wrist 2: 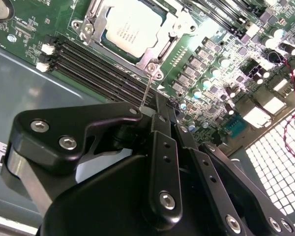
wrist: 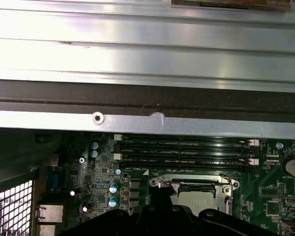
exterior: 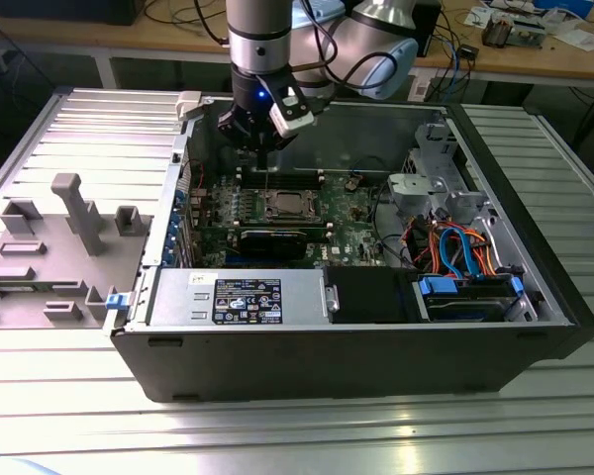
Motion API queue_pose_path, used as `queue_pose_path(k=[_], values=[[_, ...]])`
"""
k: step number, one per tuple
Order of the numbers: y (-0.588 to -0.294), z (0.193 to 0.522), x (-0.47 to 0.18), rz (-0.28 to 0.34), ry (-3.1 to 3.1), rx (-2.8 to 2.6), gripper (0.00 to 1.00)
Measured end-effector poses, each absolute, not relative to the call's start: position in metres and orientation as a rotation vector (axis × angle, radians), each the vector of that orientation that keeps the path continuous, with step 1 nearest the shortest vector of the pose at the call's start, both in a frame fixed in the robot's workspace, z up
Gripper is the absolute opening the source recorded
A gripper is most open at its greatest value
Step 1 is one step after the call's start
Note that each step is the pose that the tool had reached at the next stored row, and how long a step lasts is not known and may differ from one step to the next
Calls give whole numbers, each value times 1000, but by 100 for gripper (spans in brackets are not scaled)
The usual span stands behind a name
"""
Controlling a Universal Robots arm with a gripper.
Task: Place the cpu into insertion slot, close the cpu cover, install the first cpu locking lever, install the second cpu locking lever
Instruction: 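Install the first cpu locking lever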
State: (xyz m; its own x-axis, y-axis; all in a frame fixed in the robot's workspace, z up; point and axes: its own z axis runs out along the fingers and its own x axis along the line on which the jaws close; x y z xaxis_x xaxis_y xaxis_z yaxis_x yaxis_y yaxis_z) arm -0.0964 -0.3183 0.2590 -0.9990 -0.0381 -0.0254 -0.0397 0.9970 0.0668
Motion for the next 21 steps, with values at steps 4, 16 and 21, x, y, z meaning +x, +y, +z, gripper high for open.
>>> queue_pose_path(k=[4,16,21], values=[[-318,259,-91,105,3115,-61,11],[-318,259,-90,105,3115,-61,11],[-318,257,-89,143,3113,-29,11]])
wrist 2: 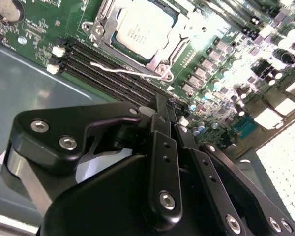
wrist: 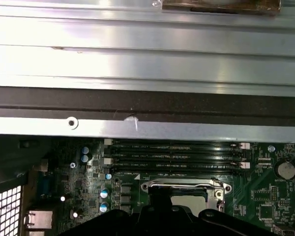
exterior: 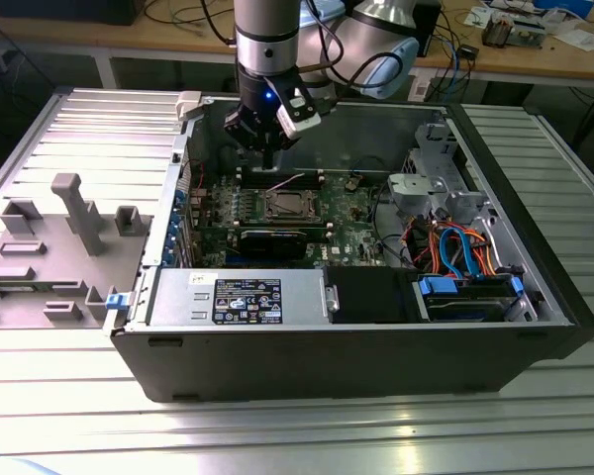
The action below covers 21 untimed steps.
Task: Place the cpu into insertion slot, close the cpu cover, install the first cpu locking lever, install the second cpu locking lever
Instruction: 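Install the first cpu locking lever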
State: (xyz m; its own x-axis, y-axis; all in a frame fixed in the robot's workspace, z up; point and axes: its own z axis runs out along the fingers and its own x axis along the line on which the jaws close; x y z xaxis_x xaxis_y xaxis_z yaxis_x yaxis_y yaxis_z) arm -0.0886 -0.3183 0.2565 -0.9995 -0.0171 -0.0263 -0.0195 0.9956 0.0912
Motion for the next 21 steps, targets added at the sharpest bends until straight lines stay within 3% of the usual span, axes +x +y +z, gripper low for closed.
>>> queue_pose_path(k=[21], values=[[-318,242,-76,145,3110,46,11]])
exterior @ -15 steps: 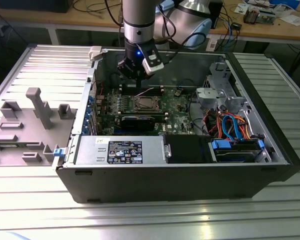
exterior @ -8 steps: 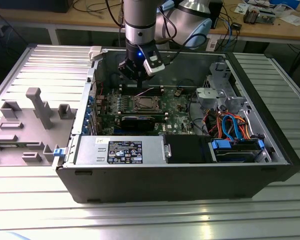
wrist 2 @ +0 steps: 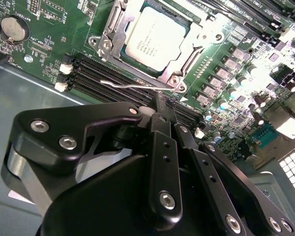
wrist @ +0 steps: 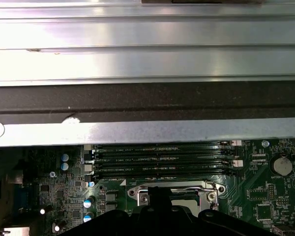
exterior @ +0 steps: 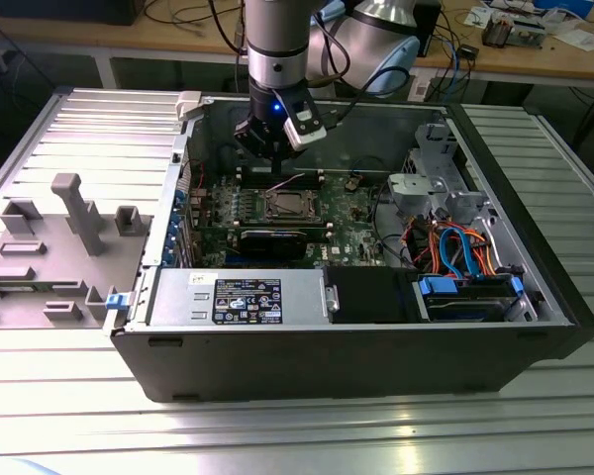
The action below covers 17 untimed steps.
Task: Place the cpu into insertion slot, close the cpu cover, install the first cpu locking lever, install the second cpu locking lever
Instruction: 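Install the first cpu locking lever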
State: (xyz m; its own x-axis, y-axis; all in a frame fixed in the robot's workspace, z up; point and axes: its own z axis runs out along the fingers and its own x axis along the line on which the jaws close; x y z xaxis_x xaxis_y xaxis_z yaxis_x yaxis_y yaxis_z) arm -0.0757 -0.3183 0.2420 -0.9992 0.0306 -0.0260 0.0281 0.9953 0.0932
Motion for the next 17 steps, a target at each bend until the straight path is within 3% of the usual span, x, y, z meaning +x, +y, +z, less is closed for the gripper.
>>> queue_pose_path(k=[17], values=[[-315,234,-65,159,3110,43,11]])
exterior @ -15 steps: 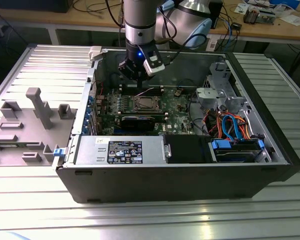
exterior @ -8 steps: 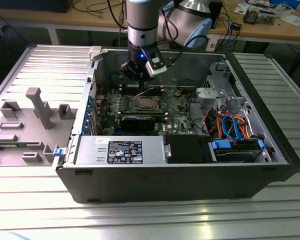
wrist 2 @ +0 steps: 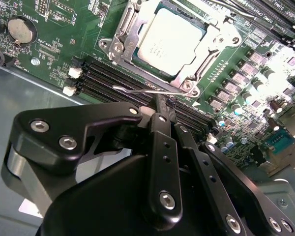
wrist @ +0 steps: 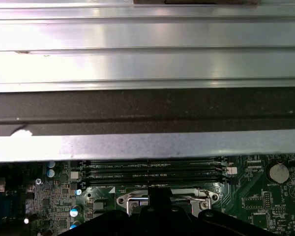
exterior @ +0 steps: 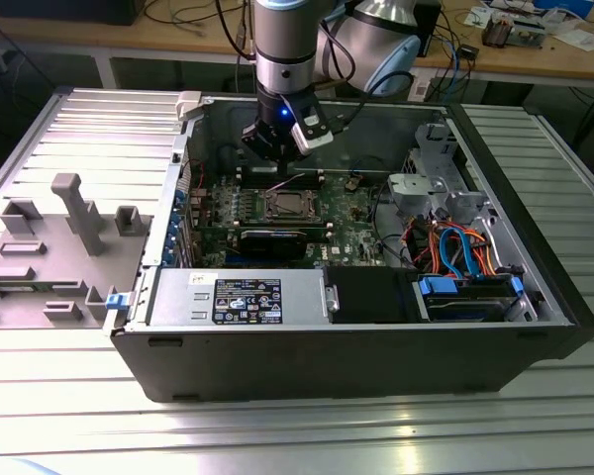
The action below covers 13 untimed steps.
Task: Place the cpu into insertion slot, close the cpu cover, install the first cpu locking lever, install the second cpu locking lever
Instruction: 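Install the first cpu locking lever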
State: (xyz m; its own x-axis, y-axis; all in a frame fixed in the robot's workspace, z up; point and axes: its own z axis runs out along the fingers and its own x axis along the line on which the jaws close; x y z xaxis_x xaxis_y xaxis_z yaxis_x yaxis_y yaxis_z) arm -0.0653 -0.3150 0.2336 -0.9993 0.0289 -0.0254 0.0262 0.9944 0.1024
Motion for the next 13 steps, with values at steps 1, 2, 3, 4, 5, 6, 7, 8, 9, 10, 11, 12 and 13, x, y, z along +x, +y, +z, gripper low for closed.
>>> queue_pose_path(k=[1,2,3,4,5,6,7,8,9,10,11,12,13], values=[[-315,234,-65,159,3110,43,11],[-315,234,-65,159,3110,43,11],[-315,234,-65,159,3110,43,11],[-315,234,-65,159,3110,43,11],[-315,234,-65,159,3110,43,11],[-315,233,-65,159,3110,43,11],[-315,234,-65,159,3110,43,11],[-315,233,-65,159,3110,43,11],[-315,233,-65,159,3110,43,11],[-315,233,-65,159,3110,43,11],[-315,233,-65,160,3110,43,11],[-315,233,-64,160,3110,43,11],[-315,233,-61,160,3110,43,11]])
